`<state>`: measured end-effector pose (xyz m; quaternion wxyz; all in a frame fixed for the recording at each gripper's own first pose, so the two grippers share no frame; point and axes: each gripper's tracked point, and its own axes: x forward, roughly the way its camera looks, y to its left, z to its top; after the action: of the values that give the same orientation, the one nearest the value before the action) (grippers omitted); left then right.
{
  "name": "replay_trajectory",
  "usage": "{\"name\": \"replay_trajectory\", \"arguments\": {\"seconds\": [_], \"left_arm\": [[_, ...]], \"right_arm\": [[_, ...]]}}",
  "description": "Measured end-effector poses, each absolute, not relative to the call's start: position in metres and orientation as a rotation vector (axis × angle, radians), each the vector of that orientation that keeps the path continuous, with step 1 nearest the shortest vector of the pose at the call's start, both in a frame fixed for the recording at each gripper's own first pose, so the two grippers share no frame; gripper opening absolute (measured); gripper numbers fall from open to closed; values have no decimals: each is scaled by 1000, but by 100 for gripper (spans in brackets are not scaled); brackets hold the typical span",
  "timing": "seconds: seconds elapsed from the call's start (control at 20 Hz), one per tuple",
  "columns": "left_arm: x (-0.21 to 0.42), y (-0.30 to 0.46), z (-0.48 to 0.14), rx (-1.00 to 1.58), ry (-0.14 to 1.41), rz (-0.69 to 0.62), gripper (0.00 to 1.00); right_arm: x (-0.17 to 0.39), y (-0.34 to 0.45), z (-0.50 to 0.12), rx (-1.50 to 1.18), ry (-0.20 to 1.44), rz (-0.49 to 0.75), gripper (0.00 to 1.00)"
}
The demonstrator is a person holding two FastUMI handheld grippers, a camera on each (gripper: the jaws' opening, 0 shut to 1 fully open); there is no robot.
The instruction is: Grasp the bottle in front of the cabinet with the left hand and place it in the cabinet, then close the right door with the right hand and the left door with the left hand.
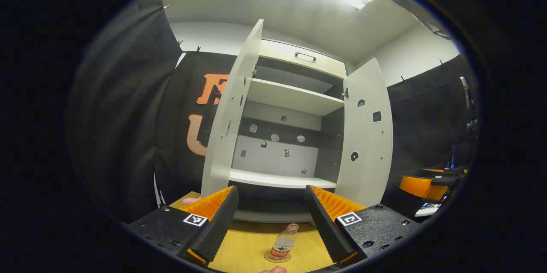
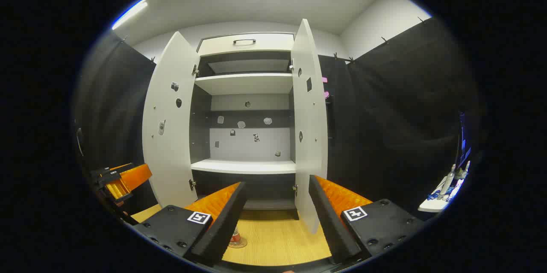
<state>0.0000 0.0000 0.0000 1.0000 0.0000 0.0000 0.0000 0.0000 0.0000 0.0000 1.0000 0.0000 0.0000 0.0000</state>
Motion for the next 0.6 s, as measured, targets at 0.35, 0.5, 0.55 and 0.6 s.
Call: {"name": "replay_trajectory", "arguments": {"seconds": [0.35, 0.5, 0.55, 0.6], "left_arm": [[-2, -1, -3, 2, 15, -4, 95], [-1, -1, -1, 7, 10, -4, 95], [-1, -1, 1, 7, 7, -5, 95], [-1, -1, 0, 7, 5, -5, 95]], "right_arm": [[-2, -3, -2, 8, 3, -14, 97], [-1, -2, -2, 8, 2, -15, 97], [-1, -1, -2, 9, 2, -14, 97], [-2, -2, -2, 10, 2, -15, 97]]}}
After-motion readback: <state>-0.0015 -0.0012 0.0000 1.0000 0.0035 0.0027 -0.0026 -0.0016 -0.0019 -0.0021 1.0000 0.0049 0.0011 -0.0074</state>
